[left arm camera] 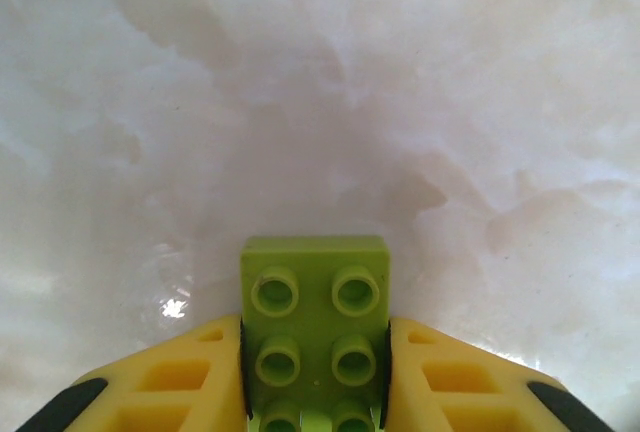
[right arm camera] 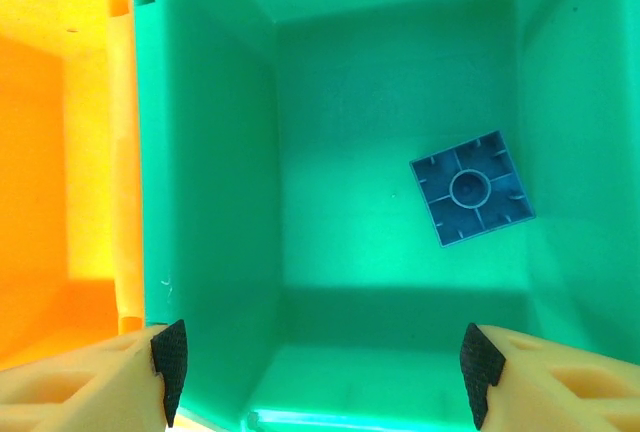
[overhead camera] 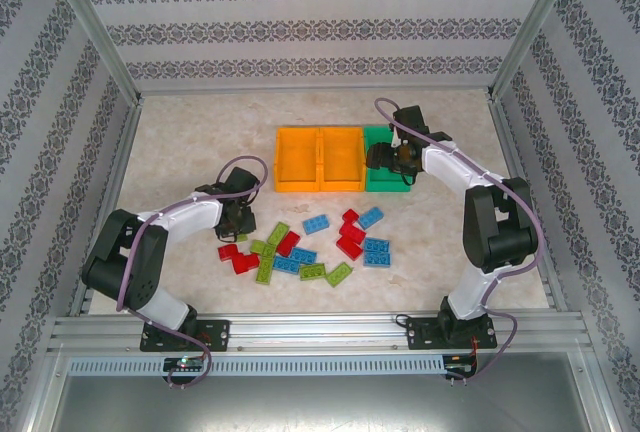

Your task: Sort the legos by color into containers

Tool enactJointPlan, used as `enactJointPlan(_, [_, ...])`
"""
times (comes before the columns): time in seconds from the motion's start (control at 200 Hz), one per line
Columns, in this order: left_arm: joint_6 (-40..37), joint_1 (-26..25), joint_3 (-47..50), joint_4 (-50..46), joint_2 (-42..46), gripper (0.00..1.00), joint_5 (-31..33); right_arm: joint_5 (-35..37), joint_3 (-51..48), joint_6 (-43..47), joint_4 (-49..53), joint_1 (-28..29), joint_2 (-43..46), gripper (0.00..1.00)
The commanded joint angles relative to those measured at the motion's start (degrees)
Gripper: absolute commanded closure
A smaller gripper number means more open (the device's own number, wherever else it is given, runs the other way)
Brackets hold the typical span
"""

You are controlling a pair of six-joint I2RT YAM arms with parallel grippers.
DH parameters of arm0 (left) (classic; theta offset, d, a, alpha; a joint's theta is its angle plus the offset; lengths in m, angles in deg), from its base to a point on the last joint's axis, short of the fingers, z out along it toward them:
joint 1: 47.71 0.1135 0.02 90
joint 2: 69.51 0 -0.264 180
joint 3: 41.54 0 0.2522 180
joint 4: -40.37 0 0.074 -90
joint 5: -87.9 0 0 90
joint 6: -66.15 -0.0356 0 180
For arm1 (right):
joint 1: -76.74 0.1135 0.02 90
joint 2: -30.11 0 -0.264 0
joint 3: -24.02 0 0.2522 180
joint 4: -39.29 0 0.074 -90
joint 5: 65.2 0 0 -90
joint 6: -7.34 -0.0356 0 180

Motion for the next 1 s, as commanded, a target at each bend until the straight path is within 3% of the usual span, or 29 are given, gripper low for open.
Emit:
enactJointPlan(0.0, [0.8,-0.5,-1.5,3.8,0.0,0.7,-1.7,-1.5,-0.9,1.5,-0.8,-0.2,2.8,0.25])
enactJointPlan(0.285, [-3.9,-0.7,-15.6,5.4,0.8,0.69,-3.4,-1.8,-5.4,2.3,-2.6,0.5,7.9,0.24])
enactJointPlan(0.53, [-7.9,-1.2,-33.5,5.4,-12.3,0.68,-10.1,-3.3,-9.8,1.4,-4.1,1.4,10.7,0.24])
enactJointPlan(0.759, [-7.9,-1.7,-42.2,4.2,-21.8,0.66,-12.4,-3.2,-11.8,0.2,-4.4,1.4,11.6,0.24])
enactJointPlan(0.919, [-7.5,-2.1,-44.5,2.5,-24.4,0.55,-12.0,-3.4,-11.9,0.5,-4.0,1.4,11.8,0.24])
enactJointPlan(0.994, [-7.5,-2.5,-44.5,2.1,-24.3,0.43,-11.6,-3.1,-12.0,1.0,-3.7,1.6,12.2,0.23])
